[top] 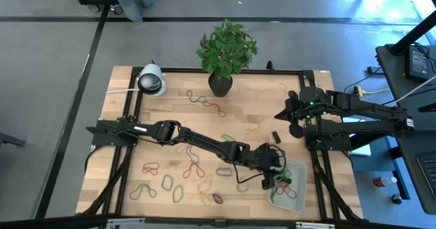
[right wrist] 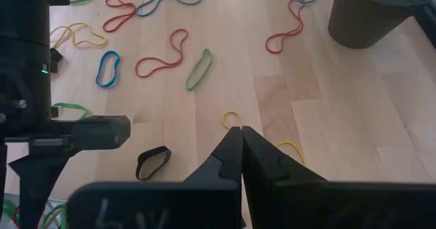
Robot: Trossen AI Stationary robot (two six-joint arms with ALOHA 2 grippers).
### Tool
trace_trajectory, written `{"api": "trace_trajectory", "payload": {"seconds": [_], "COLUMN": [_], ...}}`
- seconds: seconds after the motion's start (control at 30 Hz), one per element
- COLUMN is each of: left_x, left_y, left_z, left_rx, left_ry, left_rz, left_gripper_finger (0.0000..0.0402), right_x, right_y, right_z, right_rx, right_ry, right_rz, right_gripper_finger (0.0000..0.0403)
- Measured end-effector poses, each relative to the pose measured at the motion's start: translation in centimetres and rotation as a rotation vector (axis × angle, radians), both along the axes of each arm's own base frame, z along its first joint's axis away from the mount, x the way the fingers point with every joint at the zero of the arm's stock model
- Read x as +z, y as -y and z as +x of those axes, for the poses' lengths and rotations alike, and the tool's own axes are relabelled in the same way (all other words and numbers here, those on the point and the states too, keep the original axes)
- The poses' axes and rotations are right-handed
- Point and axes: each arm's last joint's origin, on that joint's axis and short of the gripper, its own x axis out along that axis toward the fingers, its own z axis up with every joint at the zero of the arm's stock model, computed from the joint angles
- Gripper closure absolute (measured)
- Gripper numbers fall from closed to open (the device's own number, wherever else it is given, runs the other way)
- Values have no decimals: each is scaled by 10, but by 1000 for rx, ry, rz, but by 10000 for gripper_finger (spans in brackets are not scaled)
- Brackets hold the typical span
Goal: Pick and place rubber bands into bin
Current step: Put the yellow rubber band into the gray bin
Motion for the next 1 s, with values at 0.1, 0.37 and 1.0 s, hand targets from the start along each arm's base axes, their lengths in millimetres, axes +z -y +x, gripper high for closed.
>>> {"api": "trace_trajectory", "payload": {"seconds": [0.1,0.37,1.0], "left_x": [0,44,50], "left_y": [-1,-5,-22], "left_z": [-2,-20,-54], "left_rx": [-8,-23,-350], "left_ry": [-35,-91,-412], "left_rz": [-2,96,143], "left_gripper_finger": [263,298,400], "right_x": [0,0,-1], "right_y": [0,0,1], "right_z": [0,0,0], "right_rx": [0,-30,-146], "right_ry": [0,0,-3], "right_rz": [1,33,118], "right_gripper_finger": [399,399,399]}}
